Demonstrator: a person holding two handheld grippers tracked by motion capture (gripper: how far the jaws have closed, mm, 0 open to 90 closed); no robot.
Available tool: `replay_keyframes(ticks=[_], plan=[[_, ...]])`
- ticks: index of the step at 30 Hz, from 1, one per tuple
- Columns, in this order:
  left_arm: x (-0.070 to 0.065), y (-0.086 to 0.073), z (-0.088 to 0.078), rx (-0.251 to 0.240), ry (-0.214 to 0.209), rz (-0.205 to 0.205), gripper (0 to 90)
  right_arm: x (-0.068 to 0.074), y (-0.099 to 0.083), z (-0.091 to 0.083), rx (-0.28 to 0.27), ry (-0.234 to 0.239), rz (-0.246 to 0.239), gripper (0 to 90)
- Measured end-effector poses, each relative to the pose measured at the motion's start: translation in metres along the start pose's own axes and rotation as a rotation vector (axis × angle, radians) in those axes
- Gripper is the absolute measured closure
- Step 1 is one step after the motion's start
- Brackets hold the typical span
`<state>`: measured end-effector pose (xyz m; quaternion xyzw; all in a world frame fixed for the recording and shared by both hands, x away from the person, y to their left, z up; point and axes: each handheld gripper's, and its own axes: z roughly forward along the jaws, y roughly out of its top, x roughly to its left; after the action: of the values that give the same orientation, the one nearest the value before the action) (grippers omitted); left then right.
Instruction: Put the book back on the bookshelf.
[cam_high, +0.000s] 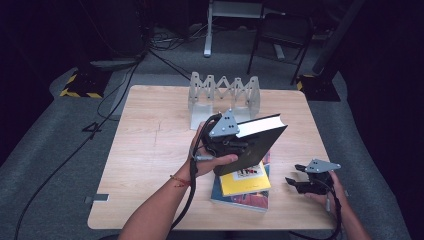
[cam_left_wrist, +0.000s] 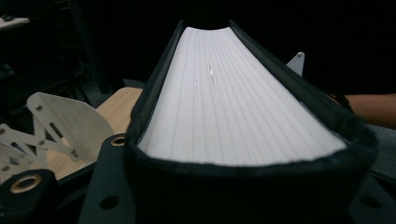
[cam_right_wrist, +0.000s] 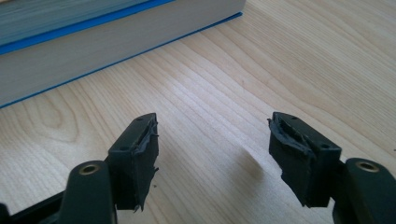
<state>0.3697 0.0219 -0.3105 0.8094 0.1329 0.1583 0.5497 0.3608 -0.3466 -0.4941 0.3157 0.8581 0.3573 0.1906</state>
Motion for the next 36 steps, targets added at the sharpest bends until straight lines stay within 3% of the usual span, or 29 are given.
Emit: replay_keyframes(ticks=[7, 10, 14, 18, 19, 20, 22, 30, 31, 36], plan=[[0.010, -0.003, -0.009, 0.017, 0.058, -0.010, 51.7, 0.000, -0.001, 0.004, 0.017, 0.014, -0.007, 31.4], [0.019, -0.006, -0.022, 0.036, 0.112, -0.017, 51.8, 0.000, -0.001, 0.004, 0.019, 0.011, -0.002, 31.4], [0.027, -0.009, -0.032, 0.040, 0.147, -0.030, 51.8, -0.001, -0.002, 0.004, 0.013, 0.016, 0.008, 30.9], [0.041, -0.015, -0.047, 0.039, 0.216, -0.070, 51.9, -0.001, -0.003, 0.004, 0.011, 0.014, 0.014, 30.8], [0.041, -0.015, -0.047, 0.039, 0.216, -0.070, 52.0, -0.001, -0.003, 0.004, 0.011, 0.014, 0.014, 30.8], [0.049, -0.019, -0.056, 0.034, 0.251, -0.090, 52.0, -0.001, -0.003, 0.004, 0.009, 0.013, 0.016, 30.7], [0.056, -0.025, -0.063, 0.025, 0.281, -0.125, 52.0, -0.001, -0.003, 0.005, 0.005, 0.014, 0.021, 30.2], [0.075, -0.043, -0.079, 0.021, 0.378, -0.208, 52.0, -0.002, -0.003, 0.006, 0.000, 0.012, 0.026, 30.2], [0.079, -0.047, -0.079, 0.028, 0.407, -0.217, 52.1, -0.001, -0.003, 0.005, 0.001, 0.013, 0.028, 30.1], [0.087, -0.055, -0.079, 0.034, 0.451, -0.249, 52.2, -0.001, -0.003, 0.005, 0.001, 0.010, 0.028, 30.4]])
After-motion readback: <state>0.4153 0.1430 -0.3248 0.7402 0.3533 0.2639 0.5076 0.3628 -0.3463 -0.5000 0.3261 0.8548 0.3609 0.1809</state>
